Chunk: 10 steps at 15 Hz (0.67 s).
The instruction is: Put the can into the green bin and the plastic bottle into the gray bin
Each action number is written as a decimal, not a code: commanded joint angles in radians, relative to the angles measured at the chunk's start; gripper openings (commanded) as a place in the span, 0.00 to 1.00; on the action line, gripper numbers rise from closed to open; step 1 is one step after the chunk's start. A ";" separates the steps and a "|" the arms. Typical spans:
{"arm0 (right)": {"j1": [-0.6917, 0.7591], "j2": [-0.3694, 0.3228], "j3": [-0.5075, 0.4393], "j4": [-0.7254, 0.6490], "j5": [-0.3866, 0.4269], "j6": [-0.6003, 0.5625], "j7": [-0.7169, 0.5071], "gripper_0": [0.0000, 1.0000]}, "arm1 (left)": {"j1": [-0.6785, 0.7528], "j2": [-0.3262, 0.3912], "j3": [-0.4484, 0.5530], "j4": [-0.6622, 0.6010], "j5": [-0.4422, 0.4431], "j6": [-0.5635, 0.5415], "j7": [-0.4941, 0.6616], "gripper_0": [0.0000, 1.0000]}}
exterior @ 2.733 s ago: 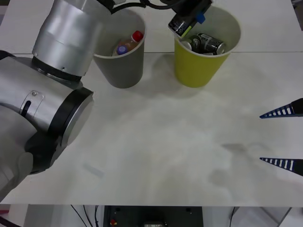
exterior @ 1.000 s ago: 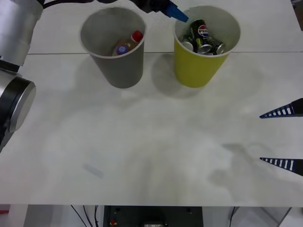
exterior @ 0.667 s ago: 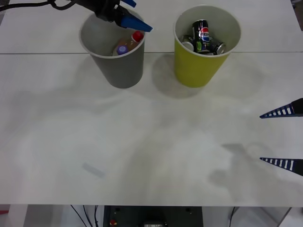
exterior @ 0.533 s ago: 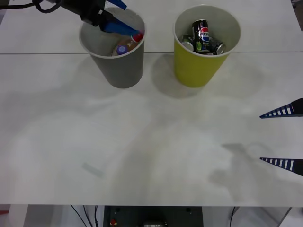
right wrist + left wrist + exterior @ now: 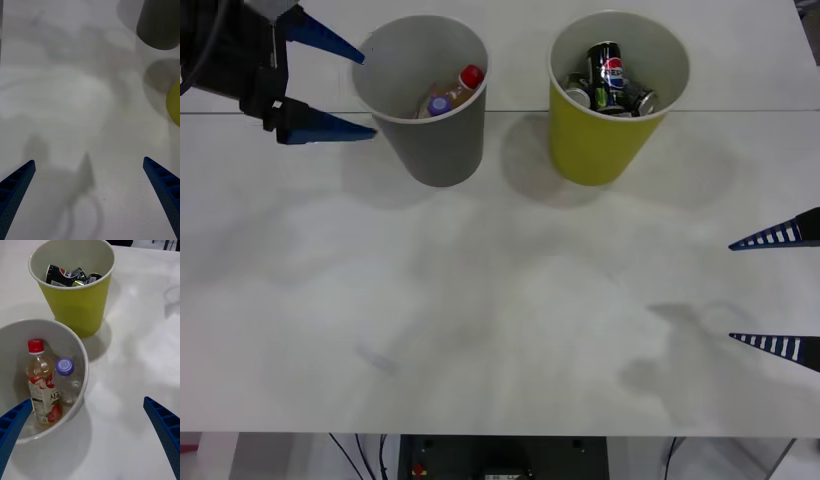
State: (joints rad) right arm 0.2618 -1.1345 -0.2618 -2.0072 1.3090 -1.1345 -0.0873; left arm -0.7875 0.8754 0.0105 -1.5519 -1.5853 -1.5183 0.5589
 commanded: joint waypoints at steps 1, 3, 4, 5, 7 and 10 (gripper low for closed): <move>0.000 0.000 0.000 0.000 0.000 0.000 0.000 1.00 | 0.137 0.046 0.057 -0.128 0.002 0.000 -0.079 1.00; 0.000 0.000 0.000 0.000 0.000 0.000 0.000 1.00 | 0.215 0.066 0.085 -0.145 0.022 0.000 -0.178 1.00; 0.000 0.000 0.000 0.000 0.000 0.000 0.000 1.00 | 0.244 0.074 0.094 -0.145 0.031 0.000 -0.228 1.00; 0.000 0.000 0.000 0.000 0.000 0.000 0.000 1.00 | 0.271 0.083 0.097 -0.145 0.034 0.000 -0.272 1.00; 0.000 0.000 0.000 0.000 0.000 0.000 0.000 1.00 | 0.326 0.097 0.112 -0.145 0.038 0.000 -0.367 1.00; 0.000 0.000 0.000 0.000 0.000 0.000 0.000 1.00 | 0.407 0.102 0.132 -0.145 0.033 0.001 -0.498 1.00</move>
State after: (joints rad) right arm 0.2618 -1.1345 -0.2618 -2.0072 1.3090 -1.1345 -0.0873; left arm -0.3989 0.9777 0.1365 -1.6969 -1.5503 -1.5176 0.0888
